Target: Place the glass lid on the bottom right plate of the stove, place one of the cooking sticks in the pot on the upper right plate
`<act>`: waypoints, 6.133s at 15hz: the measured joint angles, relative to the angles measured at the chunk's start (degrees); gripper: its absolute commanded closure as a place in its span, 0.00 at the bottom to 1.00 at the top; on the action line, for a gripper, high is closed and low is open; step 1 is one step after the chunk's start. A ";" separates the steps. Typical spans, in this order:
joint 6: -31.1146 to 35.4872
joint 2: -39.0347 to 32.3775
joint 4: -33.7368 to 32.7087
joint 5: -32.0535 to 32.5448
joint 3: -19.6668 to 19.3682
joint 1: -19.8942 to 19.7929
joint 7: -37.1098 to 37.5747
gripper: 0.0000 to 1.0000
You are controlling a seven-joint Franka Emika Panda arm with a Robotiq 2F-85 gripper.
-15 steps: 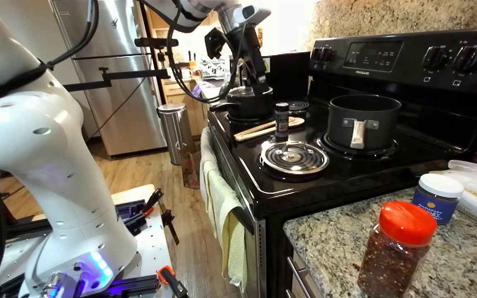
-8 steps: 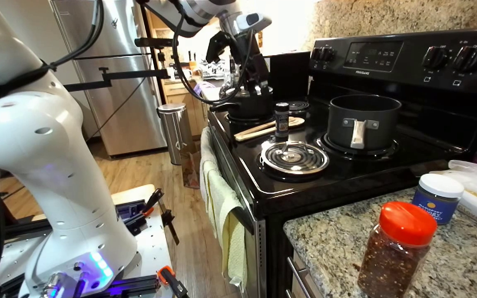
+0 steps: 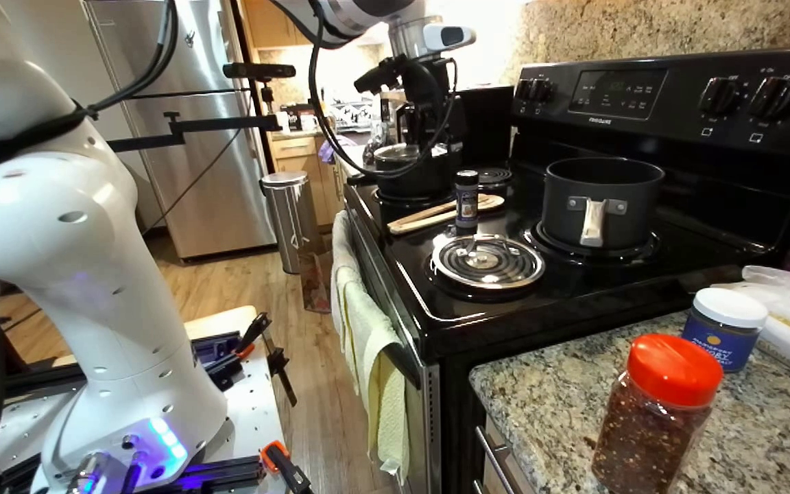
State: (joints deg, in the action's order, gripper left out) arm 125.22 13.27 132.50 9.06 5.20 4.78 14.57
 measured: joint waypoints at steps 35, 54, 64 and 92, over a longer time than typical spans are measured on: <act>14.49 -18.21 0.56 -10.99 1.88 2.95 -14.81 0.00; 14.57 -17.43 0.87 -13.79 0.12 1.99 -14.12 0.00; 10.16 -11.57 6.63 -13.81 0.50 2.33 -13.07 0.00; 12.53 -10.02 8.25 -12.49 1.72 2.71 -12.33 0.86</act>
State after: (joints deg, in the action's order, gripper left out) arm 137.75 3.25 140.74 -3.43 6.92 7.49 2.23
